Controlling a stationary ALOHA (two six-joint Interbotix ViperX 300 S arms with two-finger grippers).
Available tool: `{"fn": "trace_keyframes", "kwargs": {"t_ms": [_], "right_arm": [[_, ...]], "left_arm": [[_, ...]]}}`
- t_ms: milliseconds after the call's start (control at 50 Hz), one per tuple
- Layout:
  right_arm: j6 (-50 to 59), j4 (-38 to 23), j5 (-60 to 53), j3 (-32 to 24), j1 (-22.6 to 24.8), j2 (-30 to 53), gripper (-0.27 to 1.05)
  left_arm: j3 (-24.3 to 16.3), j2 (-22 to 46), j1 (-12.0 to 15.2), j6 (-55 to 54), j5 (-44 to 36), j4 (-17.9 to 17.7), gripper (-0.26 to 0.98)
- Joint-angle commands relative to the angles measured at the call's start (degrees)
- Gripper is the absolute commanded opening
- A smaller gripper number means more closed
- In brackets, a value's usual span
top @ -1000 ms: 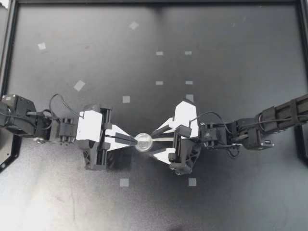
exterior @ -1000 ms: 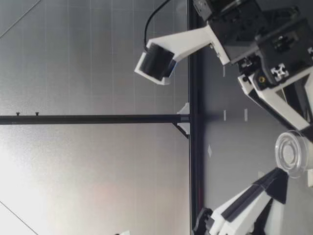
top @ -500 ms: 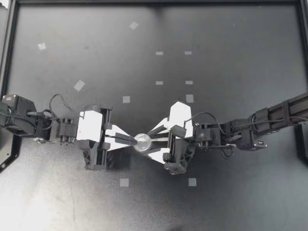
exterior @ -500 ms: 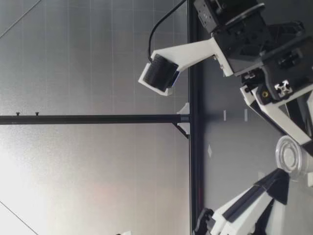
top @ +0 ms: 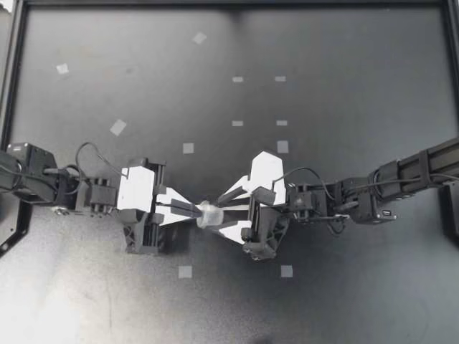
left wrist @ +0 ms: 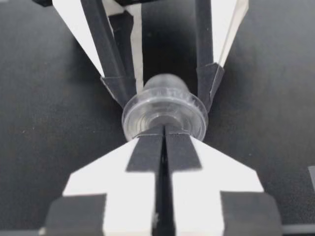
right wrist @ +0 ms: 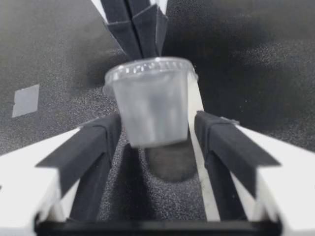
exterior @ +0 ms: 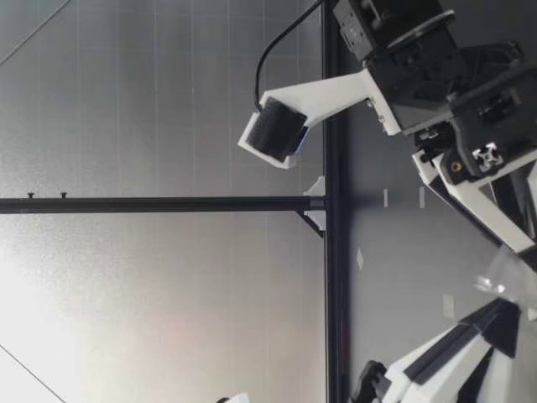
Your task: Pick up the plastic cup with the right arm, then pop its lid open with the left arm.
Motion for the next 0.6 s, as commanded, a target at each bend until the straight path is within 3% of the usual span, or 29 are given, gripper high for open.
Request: {"fn": "trace_keyframes", "kwargs": {"t_ms": [0,200,580], "right_arm": [[0.1,-0.2,1.4,-0.6,0.2,-0.6,0.69],[0.0,-0.4,5.7,-1.8,0.4,-1.0,0.67],[0.0,-4.3,13.0,-2.3,1.2,-3.3,0.49]], "left_arm": [[-0.4,-0.5,-0.1,-0.1,-0.7,-0.1,-0.03],[-0.7,-0.4,-0.1,-0.1,-0.5,-0.1,-0.03],[-0.7,-0.6,-0.1,-0.1,-0.4,-0.1,-0.03]]}}
